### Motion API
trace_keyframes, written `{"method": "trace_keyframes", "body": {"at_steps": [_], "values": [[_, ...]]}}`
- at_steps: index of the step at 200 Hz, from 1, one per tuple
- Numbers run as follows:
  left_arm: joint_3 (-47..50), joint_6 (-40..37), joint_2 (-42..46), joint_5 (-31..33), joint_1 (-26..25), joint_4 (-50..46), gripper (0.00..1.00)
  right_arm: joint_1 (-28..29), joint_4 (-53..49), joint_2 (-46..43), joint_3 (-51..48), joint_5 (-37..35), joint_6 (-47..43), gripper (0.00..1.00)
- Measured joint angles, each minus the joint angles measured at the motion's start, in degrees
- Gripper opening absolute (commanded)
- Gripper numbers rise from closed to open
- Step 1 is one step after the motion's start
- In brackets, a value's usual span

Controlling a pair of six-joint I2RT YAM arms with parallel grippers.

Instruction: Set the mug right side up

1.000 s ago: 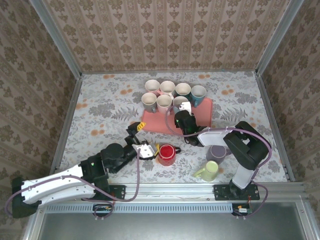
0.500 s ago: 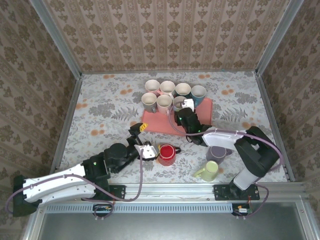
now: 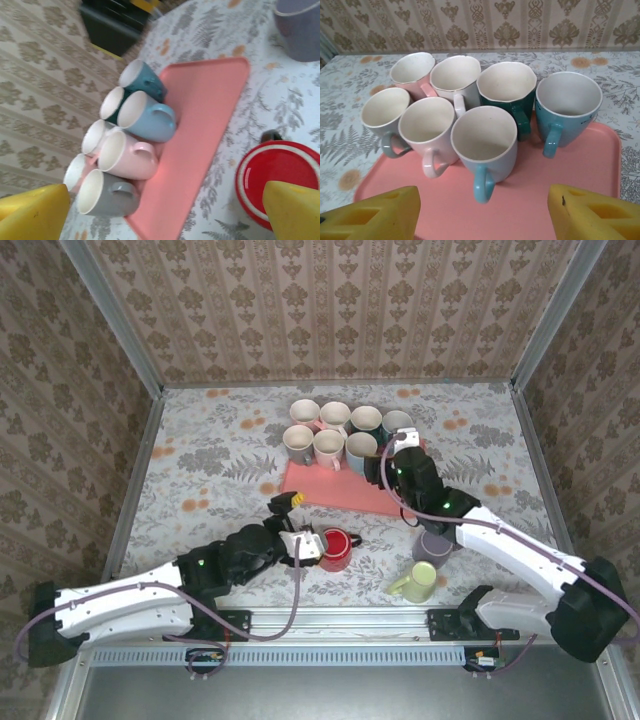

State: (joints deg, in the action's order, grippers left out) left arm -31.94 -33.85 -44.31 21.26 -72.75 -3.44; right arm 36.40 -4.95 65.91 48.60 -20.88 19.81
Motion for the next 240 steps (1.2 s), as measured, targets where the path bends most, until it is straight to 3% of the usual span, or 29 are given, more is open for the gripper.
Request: {"method": "trace_keyframes", "body": {"at_steps": [29,65,106,208,240], "values": [[-5.2,3.0,-6.4,-6.0,-0.3,-3.7,1.0,-0.9,-8.2,-4.8,3.1,0.0,2.3,0.64],[-14.3,8.9,-18.6,-13.5,-1.6,-7.1,0.99,-7.3,-15.9,-11.3,4.0,1.6,6.4,0.66],[-22.8,14.4,-33.5,-18.1,-3.8,-8.0,0.98,-8.5,-21.0,-16.3,4.0,1.2,8.1,0.73],[-53.3,21.8,-61.3,-32.2,-5.3,-22.2,0.95,-10.9,-26.0,-25.0,5.3,-3.0,7.4,0.74],[-60.3,24.5,-66.9,-34.5,-5.3,-28.7,0.88,-11.5,-26.6,-25.9,5.3,-3.2,6.9,0.75]]}}
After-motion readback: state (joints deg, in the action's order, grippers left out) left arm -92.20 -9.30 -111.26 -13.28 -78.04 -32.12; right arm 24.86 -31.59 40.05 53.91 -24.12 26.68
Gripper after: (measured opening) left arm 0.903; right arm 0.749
